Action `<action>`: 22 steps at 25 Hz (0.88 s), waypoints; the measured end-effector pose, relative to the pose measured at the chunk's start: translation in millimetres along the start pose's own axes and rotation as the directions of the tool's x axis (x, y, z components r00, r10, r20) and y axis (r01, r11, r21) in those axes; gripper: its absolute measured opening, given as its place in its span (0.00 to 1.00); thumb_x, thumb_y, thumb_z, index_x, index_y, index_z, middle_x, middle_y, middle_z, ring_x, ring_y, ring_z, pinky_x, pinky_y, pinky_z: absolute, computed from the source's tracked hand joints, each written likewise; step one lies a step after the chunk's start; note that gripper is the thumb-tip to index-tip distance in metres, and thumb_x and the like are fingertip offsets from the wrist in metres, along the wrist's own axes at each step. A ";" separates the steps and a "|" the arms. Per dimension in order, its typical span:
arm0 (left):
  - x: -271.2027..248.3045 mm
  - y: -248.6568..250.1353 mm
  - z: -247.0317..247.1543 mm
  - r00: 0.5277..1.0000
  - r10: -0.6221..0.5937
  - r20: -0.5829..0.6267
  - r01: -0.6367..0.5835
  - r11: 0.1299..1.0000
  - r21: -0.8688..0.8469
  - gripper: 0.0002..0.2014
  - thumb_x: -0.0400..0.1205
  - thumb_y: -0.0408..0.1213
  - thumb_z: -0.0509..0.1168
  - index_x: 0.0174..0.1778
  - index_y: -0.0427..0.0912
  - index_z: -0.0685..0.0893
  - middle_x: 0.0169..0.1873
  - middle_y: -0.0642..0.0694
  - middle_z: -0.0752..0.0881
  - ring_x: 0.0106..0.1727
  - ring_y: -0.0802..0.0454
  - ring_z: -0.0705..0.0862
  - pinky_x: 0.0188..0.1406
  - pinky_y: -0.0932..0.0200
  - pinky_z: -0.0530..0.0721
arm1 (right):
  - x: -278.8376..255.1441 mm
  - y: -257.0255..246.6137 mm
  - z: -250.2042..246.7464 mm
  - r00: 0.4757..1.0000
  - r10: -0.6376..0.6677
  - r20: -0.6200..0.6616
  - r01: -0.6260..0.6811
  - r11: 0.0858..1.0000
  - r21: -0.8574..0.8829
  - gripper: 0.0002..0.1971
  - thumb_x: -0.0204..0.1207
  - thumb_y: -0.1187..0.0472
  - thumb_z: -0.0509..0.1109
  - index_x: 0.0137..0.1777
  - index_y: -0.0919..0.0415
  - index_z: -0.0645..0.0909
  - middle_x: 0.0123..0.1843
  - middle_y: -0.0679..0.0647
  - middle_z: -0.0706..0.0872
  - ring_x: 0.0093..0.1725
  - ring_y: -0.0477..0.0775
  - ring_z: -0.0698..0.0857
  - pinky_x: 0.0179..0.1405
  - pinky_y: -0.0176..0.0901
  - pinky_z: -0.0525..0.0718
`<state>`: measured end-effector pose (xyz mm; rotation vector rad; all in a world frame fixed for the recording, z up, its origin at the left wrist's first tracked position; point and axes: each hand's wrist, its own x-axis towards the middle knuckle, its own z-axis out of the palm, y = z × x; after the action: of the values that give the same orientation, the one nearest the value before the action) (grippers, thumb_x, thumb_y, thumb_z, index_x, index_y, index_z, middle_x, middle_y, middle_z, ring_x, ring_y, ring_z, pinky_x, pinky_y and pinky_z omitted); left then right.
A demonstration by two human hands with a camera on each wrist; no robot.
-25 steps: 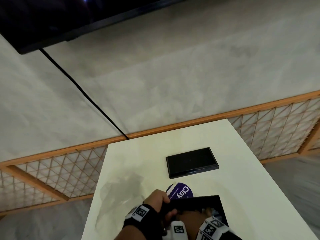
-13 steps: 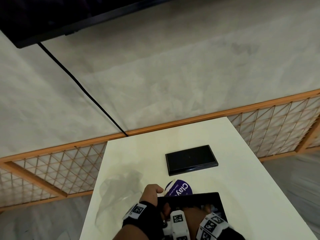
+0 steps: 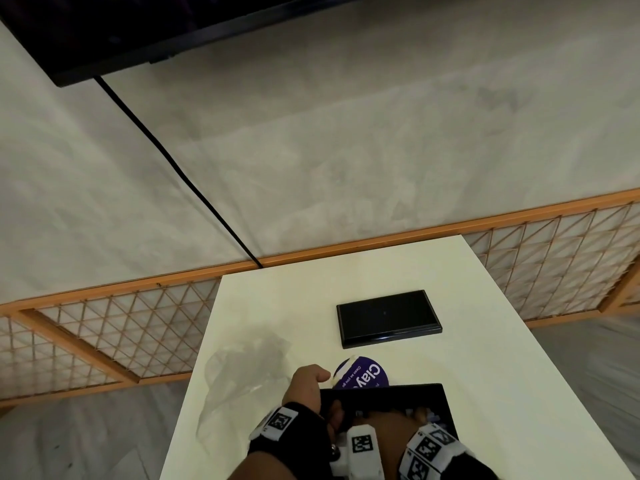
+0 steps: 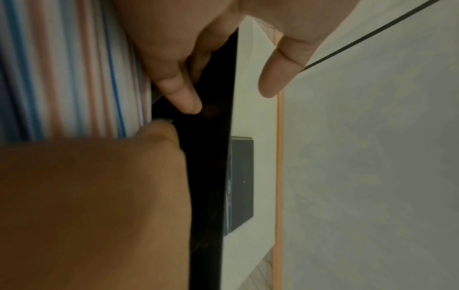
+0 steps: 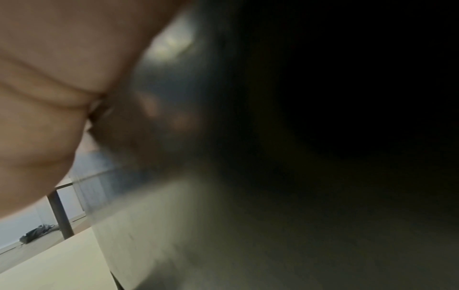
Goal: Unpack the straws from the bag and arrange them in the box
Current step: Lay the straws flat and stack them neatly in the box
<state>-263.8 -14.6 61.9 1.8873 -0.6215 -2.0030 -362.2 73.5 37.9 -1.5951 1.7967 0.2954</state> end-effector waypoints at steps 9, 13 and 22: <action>-30.9 31.9 -32.4 0.989 0.110 -0.095 -0.109 0.994 0.013 0.04 0.78 0.27 0.66 0.42 0.30 0.85 0.32 0.35 0.88 0.41 0.37 0.89 0.44 0.46 0.89 | -2.4 7.6 2.1 0.984 -0.168 -0.056 0.172 0.982 0.071 0.60 0.43 0.22 0.75 0.77 0.36 0.57 0.80 0.46 0.68 0.78 0.57 0.70 0.79 0.70 0.62; -30.6 15.5 -27.6 1.000 0.026 0.011 -0.027 0.984 0.177 0.12 0.75 0.27 0.66 0.51 0.23 0.81 0.40 0.32 0.81 0.33 0.35 0.86 0.16 0.59 0.83 | 7.4 9.6 8.5 0.983 -0.163 -0.078 0.170 0.982 0.085 0.55 0.42 0.22 0.76 0.73 0.36 0.66 0.73 0.44 0.77 0.71 0.56 0.77 0.75 0.65 0.70; -16.8 10.0 -13.7 0.989 -0.071 0.133 0.072 0.997 -0.002 0.06 0.79 0.22 0.57 0.47 0.25 0.78 0.42 0.33 0.83 0.38 0.39 0.83 0.17 0.57 0.87 | 22.4 10.2 18.6 0.996 -0.084 -0.026 0.085 0.996 0.037 0.37 0.64 0.40 0.75 0.72 0.51 0.73 0.69 0.57 0.81 0.69 0.62 0.80 0.72 0.62 0.74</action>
<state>-249.5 -15.8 81.0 1.8071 -0.5876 -2.1872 -365.0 69.3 7.5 -1.6492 1.7377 0.2021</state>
